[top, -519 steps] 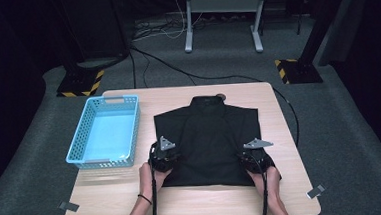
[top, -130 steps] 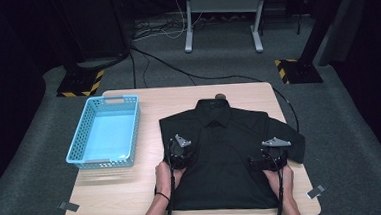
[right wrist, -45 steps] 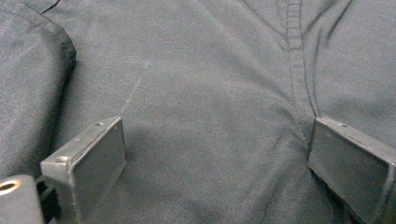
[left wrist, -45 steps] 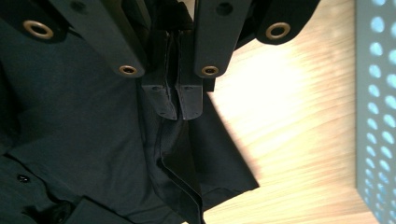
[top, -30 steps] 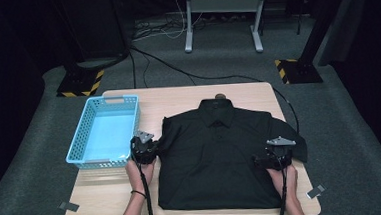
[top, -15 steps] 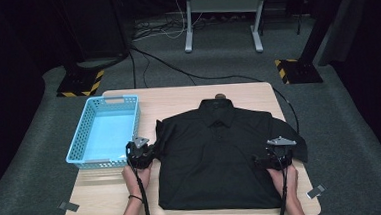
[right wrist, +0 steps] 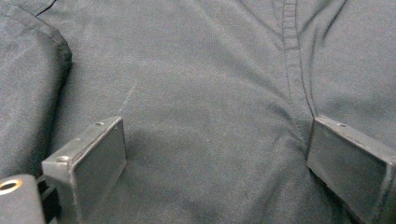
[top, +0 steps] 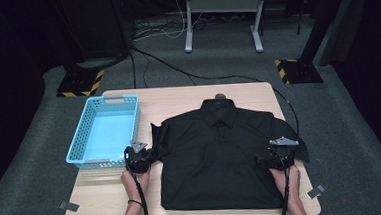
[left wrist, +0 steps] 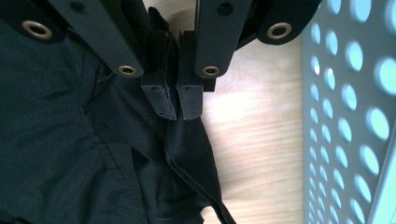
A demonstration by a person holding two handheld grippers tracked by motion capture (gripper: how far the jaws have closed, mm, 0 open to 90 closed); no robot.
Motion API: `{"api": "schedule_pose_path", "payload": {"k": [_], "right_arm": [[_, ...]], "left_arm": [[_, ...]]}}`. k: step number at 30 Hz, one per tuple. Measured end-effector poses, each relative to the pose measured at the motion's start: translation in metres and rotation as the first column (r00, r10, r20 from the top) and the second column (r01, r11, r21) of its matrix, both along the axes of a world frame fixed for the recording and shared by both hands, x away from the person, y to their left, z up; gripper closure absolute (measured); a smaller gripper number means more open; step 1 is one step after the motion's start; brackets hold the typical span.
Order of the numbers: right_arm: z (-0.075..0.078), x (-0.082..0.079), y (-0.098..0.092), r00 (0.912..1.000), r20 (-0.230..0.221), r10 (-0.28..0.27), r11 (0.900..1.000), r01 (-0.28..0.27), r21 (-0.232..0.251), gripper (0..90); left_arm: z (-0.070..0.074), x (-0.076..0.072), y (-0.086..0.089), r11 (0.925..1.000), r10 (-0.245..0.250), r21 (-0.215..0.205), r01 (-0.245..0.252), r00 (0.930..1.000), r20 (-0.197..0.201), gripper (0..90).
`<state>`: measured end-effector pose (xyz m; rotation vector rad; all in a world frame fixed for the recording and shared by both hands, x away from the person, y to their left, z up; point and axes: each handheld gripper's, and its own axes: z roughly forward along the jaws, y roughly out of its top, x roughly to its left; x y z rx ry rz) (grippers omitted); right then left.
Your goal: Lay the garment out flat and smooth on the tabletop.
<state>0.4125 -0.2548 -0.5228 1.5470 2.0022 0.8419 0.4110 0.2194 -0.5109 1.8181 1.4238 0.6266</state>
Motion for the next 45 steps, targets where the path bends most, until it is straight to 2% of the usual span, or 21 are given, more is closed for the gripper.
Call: {"api": "schedule_pose_path", "payload": {"k": [8,22,26,28,33,36,39,43,44,45], "right_arm": [[0.0,0.0,-0.002,1.0,0.0,-0.004,1.0,0.004,0.001,4.5],[0.0,-0.001,-0.004,1.0,0.002,-0.008,1.0,0.008,0.0,5.1],[0.0,-0.001,-0.006,0.9999,0.002,-0.016,1.0,0.016,0.001,5.1],[0.0,-0.001,-0.007,0.9998,0.003,-0.021,1.0,0.021,0.0,5.1],[0.0,-0.002,-0.008,0.9998,0.003,-0.019,1.0,0.019,0.0,5.1],[0.0,-0.001,-0.008,0.9999,0.002,-0.016,1.0,0.016,0.001,4.9],[0.0,-0.001,-0.008,0.9999,0.002,-0.015,1.0,0.015,0.0,4.7],[0.0,-0.001,-0.008,0.9999,0.002,-0.014,1.0,0.014,0.0,4.6],[0.0,-0.001,-0.008,0.9999,0.002,-0.013,1.0,0.013,0.0,4.6],[0.0,-0.001,-0.008,0.9999,0.002,-0.013,1.0,0.013,0.001,4.6]], "left_arm": [[-0.004,-0.009,0.004,0.9997,0.022,-0.006,-0.022,0.9997,0.007,84.6],[-0.008,-0.031,0.009,0.9996,0.027,0.004,-0.027,0.9996,0.011,79.4],[-0.007,-0.041,0.016,0.9996,0.024,-0.011,-0.024,0.9996,0.013,73.2],[-0.008,-0.048,0.019,0.9992,0.027,-0.03,-0.027,0.9995,0.013,66.5],[0.002,-0.06,0.021,0.9985,0.031,-0.048,-0.028,0.9979,0.057,51.8],[0.011,-0.058,0.01,0.9991,-0.007,-0.041,0.011,0.9967,0.081,45.2],[0.016,-0.047,-0.005,0.9983,-0.052,-0.021,0.054,0.9944,0.093,40.8],[0.012,-0.024,-0.023,0.9934,-0.115,0.019,0.114,0.9916,0.061,36.4],[0.01,-0.018,-0.027,0.9901,-0.139,0.023,0.138,0.9893,0.044,34.8],[0.008,-0.013,-0.03,0.9891,-0.144,0.037,0.143,0.9894,0.022,33.9]]}}
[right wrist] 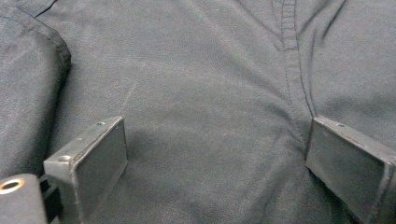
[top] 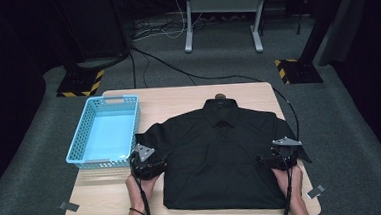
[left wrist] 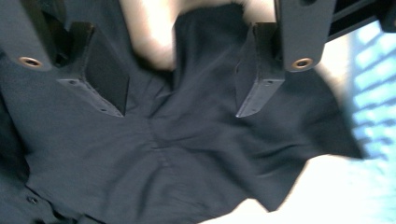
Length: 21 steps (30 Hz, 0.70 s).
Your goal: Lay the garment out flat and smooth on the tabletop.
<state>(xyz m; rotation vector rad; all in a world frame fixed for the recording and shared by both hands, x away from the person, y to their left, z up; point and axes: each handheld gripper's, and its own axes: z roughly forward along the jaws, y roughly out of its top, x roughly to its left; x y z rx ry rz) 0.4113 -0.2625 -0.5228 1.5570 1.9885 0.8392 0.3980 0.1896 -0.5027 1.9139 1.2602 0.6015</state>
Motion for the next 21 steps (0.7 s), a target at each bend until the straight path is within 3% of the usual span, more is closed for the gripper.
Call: {"api": "schedule_pose_path", "payload": {"k": [4,8,14,21], "right_arm": [[0.0,0.0,0.0,1.0,-0.001,0.004,1.0,-0.004,0.001,4.3],[0.0,0.002,0.0,0.9999,-0.002,0.017,1.0,-0.017,-0.003,4.0],[0.0,0.004,0.002,0.9996,-0.005,0.026,1.0,-0.026,-0.004,3.3],[0.0,0.004,0.002,1.0,-0.005,0.007,1.0,-0.007,-0.005,3.4]], "left_arm": [[-0.01,0.014,-0.002,0.9999,0.008,0.014,-0.007,0.9981,-0.061,30.5],[-0.018,0.017,0.004,0.9994,0.032,-0.008,-0.033,0.9947,-0.098,27.7],[-0.021,0.007,0.006,0.9973,0.069,0.029,-0.067,0.9949,-0.073,23.2],[-0.022,-0.001,0.008,0.9947,0.103,0.009,-0.103,0.9921,-0.072,23.3]]}}
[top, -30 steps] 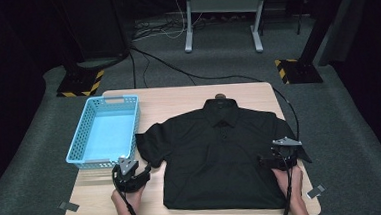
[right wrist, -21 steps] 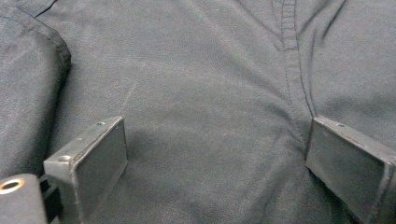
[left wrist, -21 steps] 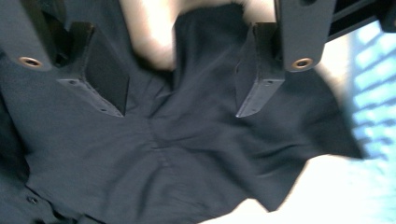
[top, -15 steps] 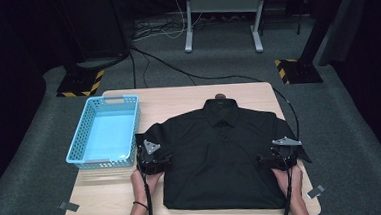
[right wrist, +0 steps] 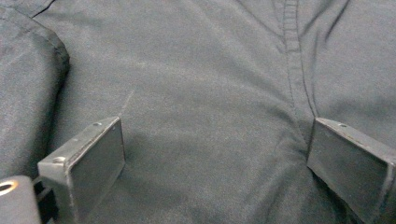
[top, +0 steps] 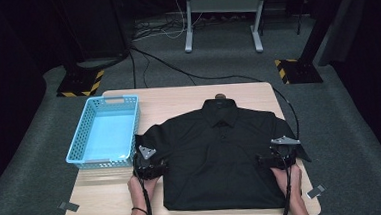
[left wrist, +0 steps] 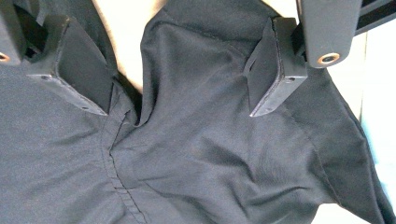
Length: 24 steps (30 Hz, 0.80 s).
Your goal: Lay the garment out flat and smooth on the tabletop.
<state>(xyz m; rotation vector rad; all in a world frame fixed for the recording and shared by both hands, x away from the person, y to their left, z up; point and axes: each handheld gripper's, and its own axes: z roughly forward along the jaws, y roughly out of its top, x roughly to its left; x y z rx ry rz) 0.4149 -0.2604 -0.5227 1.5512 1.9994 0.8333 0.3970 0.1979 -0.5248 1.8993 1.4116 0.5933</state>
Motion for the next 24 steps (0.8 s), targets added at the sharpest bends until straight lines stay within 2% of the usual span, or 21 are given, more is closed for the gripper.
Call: {"api": "schedule_pose_path", "payload": {"k": [10,12,14,16,17,18,21,24], "right_arm": [[0.0,0.001,-0.001,0.9999,0.002,0.013,1.0,-0.013,-0.002,3.5],[0.0,0.002,0.001,0.9999,0.002,0.013,1.0,-0.013,-0.002,3.3],[0.0,0.002,0.001,0.9999,0.002,0.016,1.0,-0.016,-0.003,3.2],[0.0,0.003,0.001,0.9998,-0.002,0.02,1.0,-0.02,-0.001,1.8],[0.0,0.003,0.001,0.9998,-0.002,0.02,1.0,-0.02,-0.001,1.8],[0.0,0.004,0.002,0.9991,-0.017,0.04,0.999,-0.04,0.0,0.0],[0.005,0.0,0.0,0.9994,0.004,0.034,0.998,-0.034,0.047,0.0],[0.016,-0.01,-0.005,0.9996,0.021,0.021,0.998,-0.022,0.053,0.0]], "left_arm": [[0.0,-0.01,0.002,0.9998,0.02,0.001,-0.02,0.9998,0.003,23.5],[0.0,-0.011,0.003,0.9995,0.027,-0.013,-0.027,0.9996,0.006,23.2],[0.002,-0.012,0.005,0.9987,0.048,-0.018,-0.047,0.9988,0.015,19.4],[0.006,-0.016,0.005,0.9981,0.05,-0.037,-0.049,0.9979,0.04,17.0],[0.006,-0.016,0.005,0.9981,0.05,-0.037,-0.049,0.9979,0.04,16.2],[0.007,-0.017,0.005,0.9985,0.042,-0.039,-0.04,0.9979,0.049,16.1],[0.014,-0.023,-0.001,0.9993,0.002,-0.038,0.001,0.9979,0.064,16.0],[0.014,-0.024,-0.007,0.9988,-0.039,-0.028,0.04,0.9977,0.056,15.7]]}}
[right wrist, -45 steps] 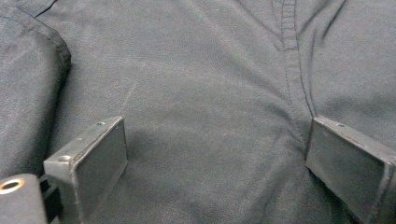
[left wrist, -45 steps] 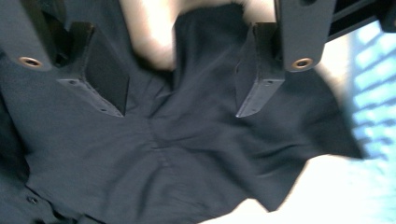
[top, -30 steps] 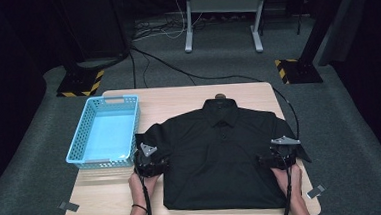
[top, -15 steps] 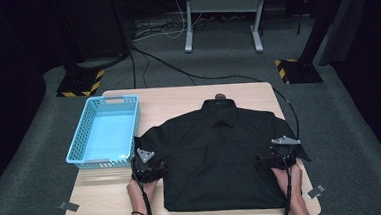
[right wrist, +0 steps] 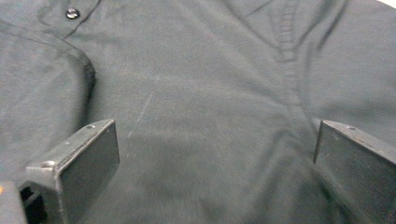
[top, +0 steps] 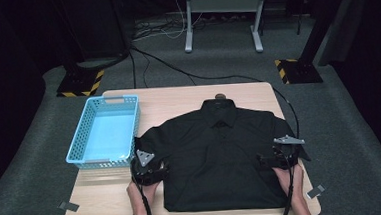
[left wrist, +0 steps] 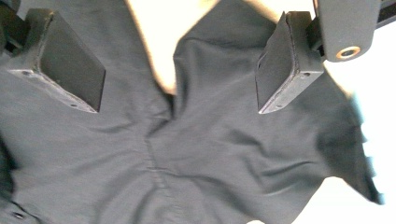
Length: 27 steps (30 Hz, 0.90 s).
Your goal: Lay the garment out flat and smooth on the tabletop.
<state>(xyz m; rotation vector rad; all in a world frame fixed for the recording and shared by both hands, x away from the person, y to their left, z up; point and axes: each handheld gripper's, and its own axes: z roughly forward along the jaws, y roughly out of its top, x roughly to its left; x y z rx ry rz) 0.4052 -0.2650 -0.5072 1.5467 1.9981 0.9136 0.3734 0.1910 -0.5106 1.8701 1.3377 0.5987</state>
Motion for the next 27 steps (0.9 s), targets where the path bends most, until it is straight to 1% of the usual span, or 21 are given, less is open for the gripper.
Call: {"api": "schedule_pose_path", "payload": {"k": [1,4,5,6,7,8,9,10,11,13,14,15,21,27], "right_arm": [[0.002,-0.004,-0.001,1.0,-0.005,-0.001,1.0,0.001,-0.007,0.0],[0.003,-0.019,-0.002,0.9997,-0.022,0.005,0.999,-0.006,-0.048,0.0],[0.002,-0.024,-0.003,0.9997,-0.025,0.006,0.999,-0.007,-0.051,0.0],[0.002,-0.024,-0.003,0.9997,-0.025,0.006,0.999,-0.007,-0.051,0.0],[0.001,-0.029,-0.002,0.9995,-0.031,0.009,0.999,-0.01,-0.052,0.0],[-0.002,-0.033,-0.002,0.999,-0.042,0.015,0.999,-0.017,-0.043,0.0],[-0.007,-0.037,0.001,0.9976,-0.063,0.029,0.999,-0.032,-0.043,0.3],[-0.007,-0.037,0.001,0.9976,-0.063,0.029,0.999,-0.032,-0.043,0.3],[-0.011,-0.037,0.004,0.997,-0.07,0.033,0.997,-0.037,-0.068,0.6],[-0.014,-0.036,0.006,0.9974,-0.066,0.029,0.997,-0.033,-0.063,0.0],[-0.014,-0.035,0.007,0.9975,-0.063,0.031,0.997,-0.035,-0.064,0.0],[-0.014,-0.034,0.008,0.9977,-0.061,0.03,0.998,-0.033,-0.061,0.0],[-0.015,-0.029,0.009,0.998,-0.053,0.035,0.998,-0.038,-0.058,0.0],[-0.015,-0.021,0.012,0.9982,-0.051,0.031,0.998,-0.034,-0.059,0.0]], "left_arm": [[0.0,0.0,-0.002,0.9999,-0.015,-0.001,0.015,0.9999,-0.004,15.5],[-0.001,-0.001,-0.007,0.999,-0.043,0.013,0.043,0.9991,-0.007,15.3],[-0.002,-0.002,-0.009,0.9984,-0.053,0.019,0.053,0.9985,-0.013,15.1],[-0.002,-0.002,-0.009,0.9984,-0.053,0.019,0.053,0.9985,-0.013,14.9],[-0.003,-0.002,-0.011,0.9977,-0.061,0.028,0.061,0.998,-0.018,14.9],[-0.005,-0.003,-0.012,0.9975,-0.064,0.029,0.064,0.9978,-0.021,14.9],[-0.006,-0.003,-0.013,0.9974,-0.064,0.032,0.065,0.9977,-0.024,14.8],[-0.007,-0.003,-0.014,0.9971,-0.064,0.041,0.065,0.9975,-0.029,14.8],[-0.009,-0.003,-0.015,0.9962,-0.064,0.056,0.066,0.9972,-0.04,14.9],[-0.012,-0.001,-0.015,0.9941,-0.062,0.086,0.067,0.9965,-0.057,15.1],[-0.014,-0.001,-0.014,0.994,-0.064,0.085,0.069,0.9961,-0.061,15.1],[-0.015,-0.001,-0.012,0.9954,-0.062,0.069,0.066,0.9963,-0.059,15.1],[-0.015,0.0,-0.01,0.9954,-0.06,0.072,0.064,0.9966,-0.058,15.1],[-0.015,0.005,-0.005,0.9961,-0.049,0.071,0.053,0.9971,-0.059,15.1]]}}
